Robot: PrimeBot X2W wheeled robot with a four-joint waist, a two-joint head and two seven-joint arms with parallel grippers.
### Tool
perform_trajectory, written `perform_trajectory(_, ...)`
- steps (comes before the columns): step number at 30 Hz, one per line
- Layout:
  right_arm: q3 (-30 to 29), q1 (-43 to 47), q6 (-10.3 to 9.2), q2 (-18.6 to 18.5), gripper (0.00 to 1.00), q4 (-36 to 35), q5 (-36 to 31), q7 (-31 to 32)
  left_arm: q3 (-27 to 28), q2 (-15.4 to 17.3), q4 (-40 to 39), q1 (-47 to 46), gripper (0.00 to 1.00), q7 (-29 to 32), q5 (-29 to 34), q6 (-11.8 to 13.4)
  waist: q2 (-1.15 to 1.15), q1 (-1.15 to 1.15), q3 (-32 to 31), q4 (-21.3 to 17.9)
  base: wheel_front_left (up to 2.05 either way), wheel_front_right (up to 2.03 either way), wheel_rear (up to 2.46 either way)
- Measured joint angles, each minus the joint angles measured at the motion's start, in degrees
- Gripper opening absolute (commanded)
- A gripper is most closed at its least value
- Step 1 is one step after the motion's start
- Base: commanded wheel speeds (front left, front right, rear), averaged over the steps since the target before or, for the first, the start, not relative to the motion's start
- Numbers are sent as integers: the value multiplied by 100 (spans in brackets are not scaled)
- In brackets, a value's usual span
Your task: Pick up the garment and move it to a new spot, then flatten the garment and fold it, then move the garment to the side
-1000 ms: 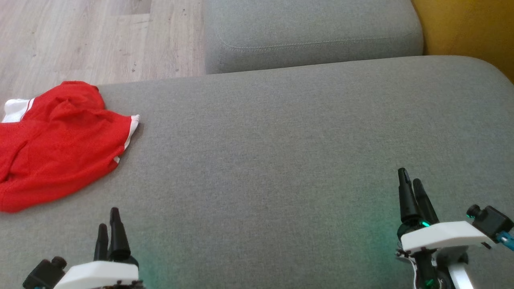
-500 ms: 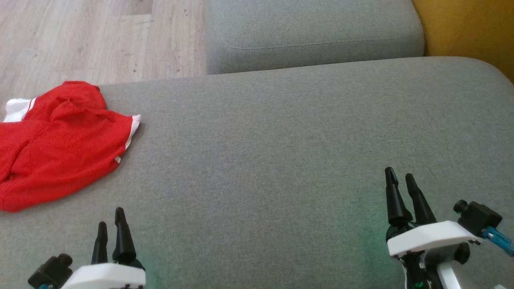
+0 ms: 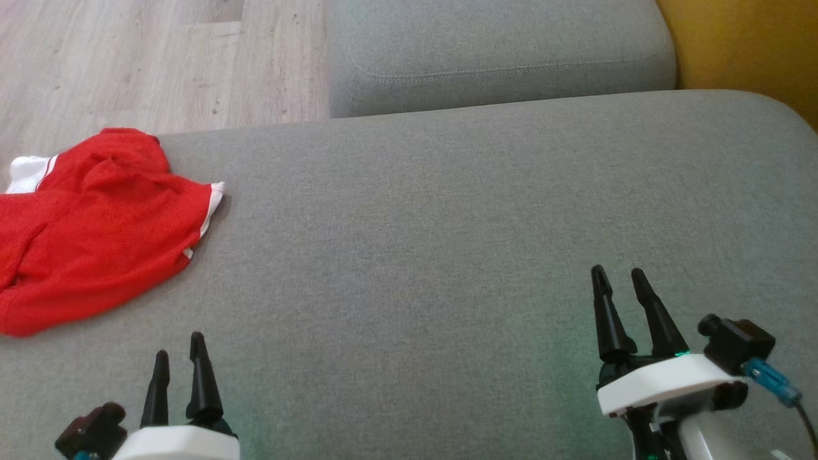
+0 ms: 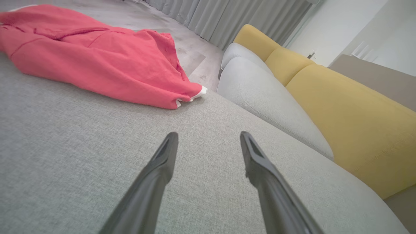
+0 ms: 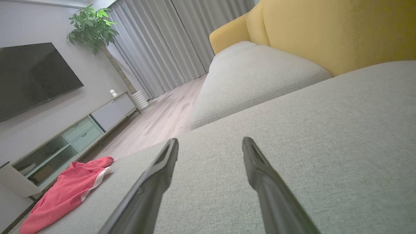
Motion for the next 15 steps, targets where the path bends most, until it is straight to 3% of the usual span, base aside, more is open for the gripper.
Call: perform_trajectory(15,159,-2,0,-1,100,-43,-1124,-234,-7,9,-32,111,100,-215,1009,-7,0,0,-54,-1,0,0,0)
